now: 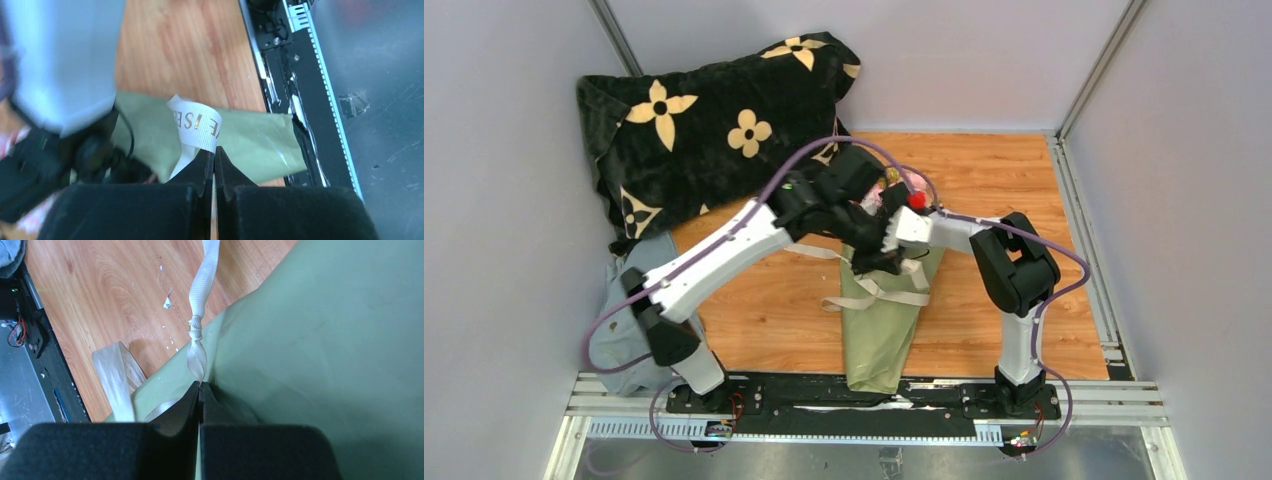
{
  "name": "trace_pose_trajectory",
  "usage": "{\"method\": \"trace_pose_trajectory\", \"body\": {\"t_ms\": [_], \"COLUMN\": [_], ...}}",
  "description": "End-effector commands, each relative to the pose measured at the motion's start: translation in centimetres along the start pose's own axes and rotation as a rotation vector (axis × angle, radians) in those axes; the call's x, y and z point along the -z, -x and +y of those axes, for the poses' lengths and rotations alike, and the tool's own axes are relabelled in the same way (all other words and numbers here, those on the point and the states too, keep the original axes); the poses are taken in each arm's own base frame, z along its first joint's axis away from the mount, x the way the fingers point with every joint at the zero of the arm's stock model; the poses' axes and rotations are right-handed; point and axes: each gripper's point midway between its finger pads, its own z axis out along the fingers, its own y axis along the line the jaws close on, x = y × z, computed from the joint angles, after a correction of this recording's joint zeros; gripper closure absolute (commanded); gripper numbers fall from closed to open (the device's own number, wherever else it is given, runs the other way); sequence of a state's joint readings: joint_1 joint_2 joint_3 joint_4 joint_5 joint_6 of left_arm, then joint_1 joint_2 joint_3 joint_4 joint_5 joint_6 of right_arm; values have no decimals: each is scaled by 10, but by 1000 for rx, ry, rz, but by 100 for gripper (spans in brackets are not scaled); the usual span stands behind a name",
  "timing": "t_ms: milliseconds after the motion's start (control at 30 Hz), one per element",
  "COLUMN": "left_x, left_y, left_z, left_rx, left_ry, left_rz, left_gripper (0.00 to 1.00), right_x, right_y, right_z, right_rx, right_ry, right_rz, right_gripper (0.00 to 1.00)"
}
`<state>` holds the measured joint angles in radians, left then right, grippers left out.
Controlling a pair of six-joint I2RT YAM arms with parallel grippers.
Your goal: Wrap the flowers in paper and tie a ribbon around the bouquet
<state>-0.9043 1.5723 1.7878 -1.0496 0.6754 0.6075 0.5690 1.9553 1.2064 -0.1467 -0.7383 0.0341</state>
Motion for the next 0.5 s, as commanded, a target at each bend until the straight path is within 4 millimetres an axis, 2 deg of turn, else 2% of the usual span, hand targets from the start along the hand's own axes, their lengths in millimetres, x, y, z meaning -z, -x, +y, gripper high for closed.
{"method": "trace_pose_trajectory", "body": {"t_ms": [0,67,100,167,300,467], "left_x": [-50,-71,-73,-84,-81,-71], "left_y": [6,3,3,-12,-29,-53], "left_z": [7,24,34,58,89,123], "left_rx": [-74,-76,-89,-104,-145,-210], "left_ry": [-62,-40,-4,61,189,400], "left_rz": [80,122,142,217,323,391], "left_gripper": [100,100,100,100,100,93], "right_x": [5,6,7,9,10,8], "right_y": [2,2,2,3,3,-2], "right_z": [-1,2,2,4,6,3], "right_rx": [-23,-19,-15,-9,-4,-11], "right_ry": [34,38,40,43,48,48], "right_rz": [-8,-7,-8,-12,-10,2], "right_gripper": [100,100,100,100,100,100]}}
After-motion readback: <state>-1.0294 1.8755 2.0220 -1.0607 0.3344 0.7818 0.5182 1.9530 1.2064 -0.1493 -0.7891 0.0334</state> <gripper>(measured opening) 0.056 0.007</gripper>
